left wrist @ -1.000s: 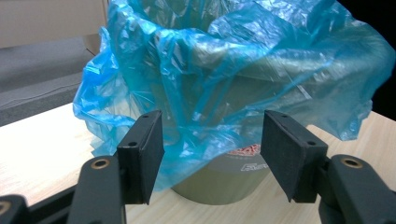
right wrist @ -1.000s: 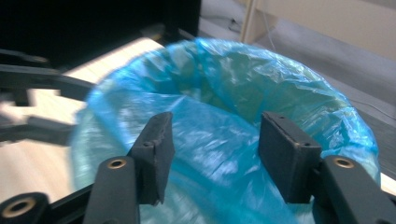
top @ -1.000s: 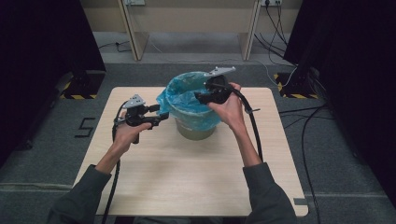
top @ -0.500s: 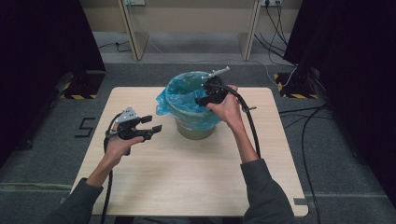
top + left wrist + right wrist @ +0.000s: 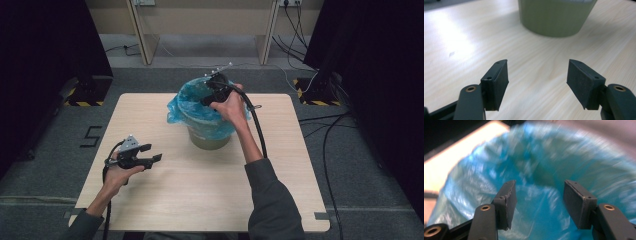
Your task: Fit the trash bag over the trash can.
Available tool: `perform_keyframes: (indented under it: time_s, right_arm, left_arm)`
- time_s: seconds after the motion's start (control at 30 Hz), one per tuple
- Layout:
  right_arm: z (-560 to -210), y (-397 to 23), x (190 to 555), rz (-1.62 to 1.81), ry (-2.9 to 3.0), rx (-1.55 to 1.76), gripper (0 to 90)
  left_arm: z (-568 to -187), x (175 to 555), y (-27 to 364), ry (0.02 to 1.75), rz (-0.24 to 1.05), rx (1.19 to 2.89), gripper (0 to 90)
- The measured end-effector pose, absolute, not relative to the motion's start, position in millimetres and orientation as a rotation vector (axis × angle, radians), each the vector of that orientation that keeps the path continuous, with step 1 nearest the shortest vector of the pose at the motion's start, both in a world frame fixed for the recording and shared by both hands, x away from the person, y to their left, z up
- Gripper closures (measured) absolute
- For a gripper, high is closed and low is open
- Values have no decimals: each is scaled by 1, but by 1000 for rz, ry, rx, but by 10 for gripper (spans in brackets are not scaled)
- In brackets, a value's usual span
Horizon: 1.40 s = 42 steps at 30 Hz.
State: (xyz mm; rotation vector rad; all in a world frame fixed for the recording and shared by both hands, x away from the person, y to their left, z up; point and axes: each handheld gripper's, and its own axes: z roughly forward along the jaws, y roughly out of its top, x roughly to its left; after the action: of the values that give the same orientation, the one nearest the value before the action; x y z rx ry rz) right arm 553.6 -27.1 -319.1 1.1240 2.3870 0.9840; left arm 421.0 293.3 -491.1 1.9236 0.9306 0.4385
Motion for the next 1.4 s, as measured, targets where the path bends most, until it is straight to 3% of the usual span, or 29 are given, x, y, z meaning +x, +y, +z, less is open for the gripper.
perform_keyframes:
  time_s: [0.4,0.77,1.13,1.4]
  right_arm:
    - [-347,-30,552,857,2518,1148,430]
    - [-311,-31,557,1049,2341,1135,355]
    - [-322,-38,581,989,2326,1248,345]
    - [-310,-57,564,1051,2261,1215,348]
  left_arm:
    - [-517,416,313,1013,440,1952,330]
    - [-523,408,314,1038,470,2081,283]
    - [-523,406,319,1052,450,2078,258]
    - [-523,406,319,1049,449,2080,254]
